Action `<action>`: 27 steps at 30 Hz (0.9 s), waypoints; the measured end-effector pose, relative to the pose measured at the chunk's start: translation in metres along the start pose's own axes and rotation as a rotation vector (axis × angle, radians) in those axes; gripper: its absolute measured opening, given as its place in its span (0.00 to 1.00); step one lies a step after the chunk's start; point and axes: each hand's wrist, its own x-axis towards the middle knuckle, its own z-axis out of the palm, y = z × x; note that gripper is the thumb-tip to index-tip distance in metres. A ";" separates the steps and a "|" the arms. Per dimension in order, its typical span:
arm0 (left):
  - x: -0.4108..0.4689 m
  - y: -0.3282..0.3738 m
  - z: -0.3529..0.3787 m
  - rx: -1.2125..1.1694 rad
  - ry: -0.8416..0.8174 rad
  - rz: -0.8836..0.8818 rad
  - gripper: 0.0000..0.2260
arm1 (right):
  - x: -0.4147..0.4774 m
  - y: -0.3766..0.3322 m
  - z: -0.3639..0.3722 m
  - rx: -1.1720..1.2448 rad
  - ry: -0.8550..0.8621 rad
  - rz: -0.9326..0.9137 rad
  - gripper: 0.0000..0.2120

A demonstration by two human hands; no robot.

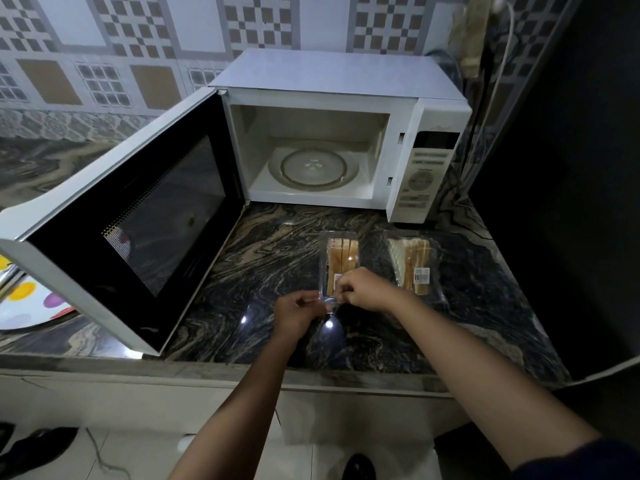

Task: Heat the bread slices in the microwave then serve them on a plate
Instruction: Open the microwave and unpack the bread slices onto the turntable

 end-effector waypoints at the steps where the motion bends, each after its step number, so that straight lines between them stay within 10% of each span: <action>1: 0.000 0.000 0.001 -0.009 0.000 -0.020 0.15 | 0.000 -0.001 -0.003 -0.002 -0.014 -0.003 0.06; 11: 0.007 0.004 0.000 0.066 -0.002 -0.072 0.12 | -0.019 -0.021 -0.054 0.075 0.125 -0.050 0.05; 22: 0.008 0.018 0.002 0.209 -0.032 -0.066 0.11 | -0.009 -0.033 -0.082 -0.049 0.880 -0.270 0.08; 27: 0.014 0.020 0.003 0.166 -0.061 -0.175 0.09 | 0.011 -0.029 -0.069 -0.033 0.818 -0.154 0.12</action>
